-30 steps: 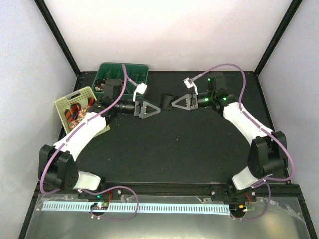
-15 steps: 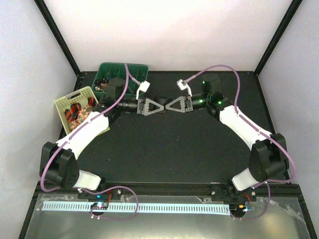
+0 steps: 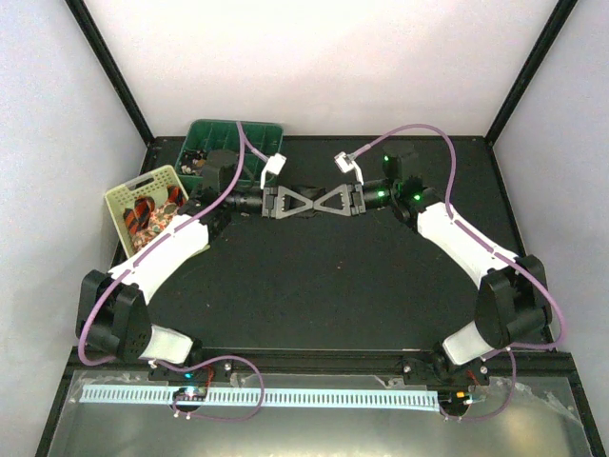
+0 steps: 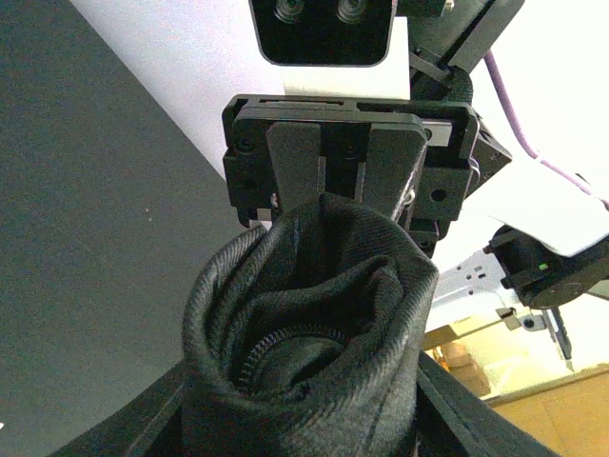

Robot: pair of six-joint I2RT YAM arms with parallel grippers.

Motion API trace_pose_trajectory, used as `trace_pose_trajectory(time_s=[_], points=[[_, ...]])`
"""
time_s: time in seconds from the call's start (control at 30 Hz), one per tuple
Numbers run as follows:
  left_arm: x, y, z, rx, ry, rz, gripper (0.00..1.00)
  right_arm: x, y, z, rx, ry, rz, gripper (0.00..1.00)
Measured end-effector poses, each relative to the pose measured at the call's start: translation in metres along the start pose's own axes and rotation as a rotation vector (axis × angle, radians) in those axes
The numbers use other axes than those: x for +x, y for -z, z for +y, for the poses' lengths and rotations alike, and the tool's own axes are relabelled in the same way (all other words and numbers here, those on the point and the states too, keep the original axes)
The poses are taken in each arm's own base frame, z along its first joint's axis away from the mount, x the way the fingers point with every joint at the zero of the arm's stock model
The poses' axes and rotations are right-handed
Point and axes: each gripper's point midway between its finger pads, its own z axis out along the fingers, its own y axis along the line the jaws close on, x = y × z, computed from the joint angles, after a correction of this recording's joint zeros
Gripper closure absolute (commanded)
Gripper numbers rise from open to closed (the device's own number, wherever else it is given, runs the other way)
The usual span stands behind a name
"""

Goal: Roll the ties
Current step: Pass from the right arm to the left

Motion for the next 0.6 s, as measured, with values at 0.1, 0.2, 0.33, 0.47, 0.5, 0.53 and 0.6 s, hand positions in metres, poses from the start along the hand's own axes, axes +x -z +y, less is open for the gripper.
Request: trace_pose_trajectory(time_s=[0.1, 0.2, 0.33, 0.47, 0.5, 0.53, 0.6], points=[[0.0001, 0.0000, -0.0005, 0.005, 0.001, 0.000, 0.64, -0.0003, 0.0000, -0.0004, 0.002, 0.001, -0.002, 0.98], [0.0004, 0.0001, -0.0009, 0.010, 0.000, 0.000, 0.71, -0.0005, 0.0001, -0.0011, 0.005, -0.001, -0.003, 0.98], [0.0002, 0.0003, -0.0013, 0.012, -0.001, 0.000, 0.82, -0.0004, 0.0001, -0.0011, 0.005, -0.001, -0.003, 0.94], [0.0010, 0.0003, -0.0008, 0.011, -0.016, 0.002, 0.93, 0.0006, 0.0001, -0.0018, 0.009, -0.001, 0.002, 0.71], [0.0015, 0.0004, -0.0005, 0.009, -0.025, 0.003, 0.94, 0.0005, 0.0000, -0.0023, 0.011, 0.005, 0.005, 0.64], [0.0023, 0.0005, -0.0002, 0.007, -0.035, 0.005, 0.96, 0.0008, -0.0002, -0.0031, 0.013, 0.002, 0.007, 0.56], [0.0053, 0.0011, 0.0015, -0.002, -0.056, 0.014, 0.98, 0.0016, -0.0007, -0.0060, 0.022, 0.009, 0.014, 0.37]])
